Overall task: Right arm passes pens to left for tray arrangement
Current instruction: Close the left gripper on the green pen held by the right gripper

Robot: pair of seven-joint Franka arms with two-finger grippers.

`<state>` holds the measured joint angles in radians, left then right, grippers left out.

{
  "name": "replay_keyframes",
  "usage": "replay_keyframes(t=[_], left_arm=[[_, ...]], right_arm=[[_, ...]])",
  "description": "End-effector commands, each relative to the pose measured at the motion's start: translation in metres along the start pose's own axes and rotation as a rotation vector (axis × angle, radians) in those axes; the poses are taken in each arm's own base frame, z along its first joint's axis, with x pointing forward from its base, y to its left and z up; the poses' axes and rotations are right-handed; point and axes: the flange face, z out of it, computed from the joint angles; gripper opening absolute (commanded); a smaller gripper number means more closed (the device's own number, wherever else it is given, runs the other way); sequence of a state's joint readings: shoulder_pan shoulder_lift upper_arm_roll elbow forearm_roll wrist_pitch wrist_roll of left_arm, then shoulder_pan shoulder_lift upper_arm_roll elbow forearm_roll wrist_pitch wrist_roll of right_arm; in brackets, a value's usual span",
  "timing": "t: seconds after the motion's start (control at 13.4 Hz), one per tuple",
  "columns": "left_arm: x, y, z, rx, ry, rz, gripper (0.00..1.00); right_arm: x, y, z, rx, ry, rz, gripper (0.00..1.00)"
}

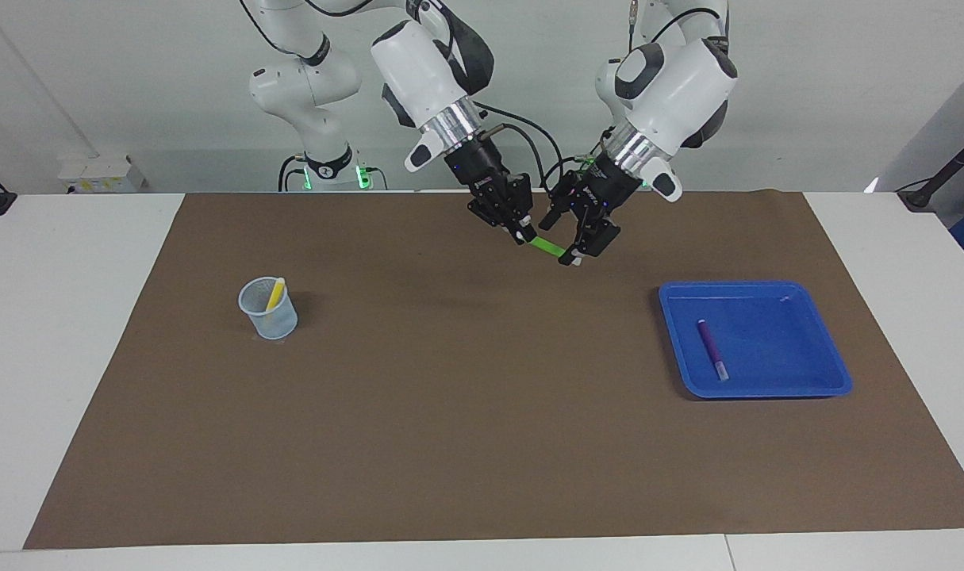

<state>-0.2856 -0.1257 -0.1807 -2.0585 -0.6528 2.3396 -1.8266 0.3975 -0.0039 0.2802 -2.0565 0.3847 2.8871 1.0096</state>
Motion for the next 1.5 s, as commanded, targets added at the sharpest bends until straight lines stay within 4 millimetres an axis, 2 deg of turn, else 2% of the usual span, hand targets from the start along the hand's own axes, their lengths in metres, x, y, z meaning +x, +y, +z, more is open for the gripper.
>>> replay_keyframes(t=[0.0, 0.3, 0.45, 0.52, 0.9, 0.97, 1.05, 1.2, 1.42], left_arm=[[0.002, -0.006, 0.0, -0.011, -0.011, -0.019, 0.81], [0.001, -0.006, -0.001, -0.014, -0.012, -0.018, 0.36], [0.002, -0.006, 0.0, -0.012, -0.012, -0.018, 0.08], [0.001, -0.006, -0.001, -0.01, -0.012, -0.018, 0.0], [-0.001, -0.005, -0.002, -0.01, -0.013, -0.004, 0.0], [0.0, -0.005, -0.001, -0.011, -0.013, -0.003, 0.0], [0.0, -0.005, -0.001, -0.011, -0.013, -0.003, 0.0], [0.0, -0.005, -0.001, -0.011, -0.012, 0.001, 0.0], [0.005, -0.004, -0.001, -0.003, -0.006, 0.087, 0.0]], right_arm=[[0.003, 0.0, 0.002, 0.015, 0.002, -0.011, 0.0], [0.003, 0.0, 0.002, 0.017, 0.003, -0.012, 0.0], [0.004, 0.0, 0.002, 0.016, 0.005, -0.013, 0.0], [0.004, 0.0, 0.002, 0.016, 0.004, -0.011, 0.0], [0.007, 0.0, 0.001, 0.015, 0.006, -0.004, 0.0], [0.01, -0.001, 0.002, 0.013, 0.004, 0.006, 0.32], [0.014, 0.0, 0.003, 0.005, 0.004, 0.012, 0.99], [0.016, 0.003, 0.004, -0.011, -0.002, 0.011, 1.0], [0.038, 0.017, 0.003, -0.11, -0.036, -0.027, 1.0]])
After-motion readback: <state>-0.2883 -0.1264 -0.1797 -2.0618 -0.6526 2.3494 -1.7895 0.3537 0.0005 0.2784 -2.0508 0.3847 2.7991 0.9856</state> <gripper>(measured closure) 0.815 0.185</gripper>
